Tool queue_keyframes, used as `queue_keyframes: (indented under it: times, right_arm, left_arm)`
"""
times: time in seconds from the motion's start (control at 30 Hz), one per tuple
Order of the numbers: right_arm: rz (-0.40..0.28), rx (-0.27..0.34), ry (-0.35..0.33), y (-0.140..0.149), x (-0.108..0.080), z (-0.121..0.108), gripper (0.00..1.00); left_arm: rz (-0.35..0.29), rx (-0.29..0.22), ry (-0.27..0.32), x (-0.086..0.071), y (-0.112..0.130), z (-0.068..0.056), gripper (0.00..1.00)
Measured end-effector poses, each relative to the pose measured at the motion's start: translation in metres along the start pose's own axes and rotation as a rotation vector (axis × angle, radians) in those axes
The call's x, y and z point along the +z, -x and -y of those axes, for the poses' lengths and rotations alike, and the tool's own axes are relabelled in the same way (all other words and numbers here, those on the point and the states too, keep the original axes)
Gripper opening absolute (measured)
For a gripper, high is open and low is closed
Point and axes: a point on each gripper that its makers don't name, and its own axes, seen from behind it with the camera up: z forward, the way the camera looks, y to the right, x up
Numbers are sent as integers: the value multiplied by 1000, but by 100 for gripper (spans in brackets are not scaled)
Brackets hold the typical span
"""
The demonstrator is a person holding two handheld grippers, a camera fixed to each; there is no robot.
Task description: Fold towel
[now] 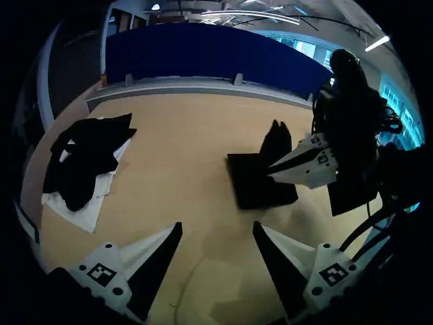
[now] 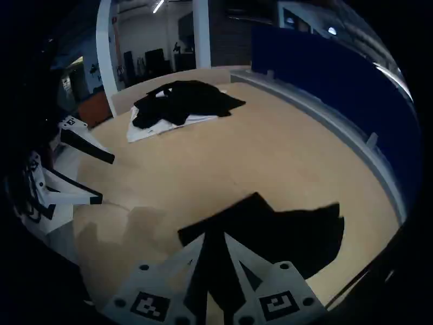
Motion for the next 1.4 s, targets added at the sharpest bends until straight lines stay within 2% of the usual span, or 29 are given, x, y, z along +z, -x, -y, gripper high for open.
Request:
queue_keyframes:
  times: [0.1, 0.2, 0.5, 0.77, 0.83, 0.97, 1.03, 1.17, 1.23, 1.4]
  right_arm:
    - [32, 33, -32, 15, 23, 15, 10]
    - [60, 61, -43, 27, 36, 22, 10]
    - [62, 64, -33, 28, 34, 22, 10]
    - [32, 50, -28, 20, 29, 21, 19]
    - [20, 47, -31, 18, 27, 21, 24]
    - [2, 40, -38, 13, 20, 22, 43]
    - [-7, 36, -32, 11, 17, 21, 63]
    - [-26, 34, -8, 9, 11, 15, 86]
    - [-33, 37, 4, 9, 8, 12, 91]
    - [-42, 50, 21, 10, 2, 5, 92]
  left_arm:
    - [3, -17, -3, 0, 4, 3, 97]
    - [4, -29, -5, -1, 8, 5, 97]
    - [1, -31, -2, -3, 9, 9, 97]
    - [-2, -22, -2, -7, 8, 9, 97]
    - [-2, -23, -3, -8, 7, 9, 97]
    - [-3, -27, -9, -9, 8, 12, 97]
    - [-4, -30, -12, -9, 8, 14, 97]
    - [-5, -35, -16, -9, 8, 16, 97]
    - [-5, -35, -16, -9, 8, 16, 97]
    - [-5, -33, -16, -8, 8, 14, 97]
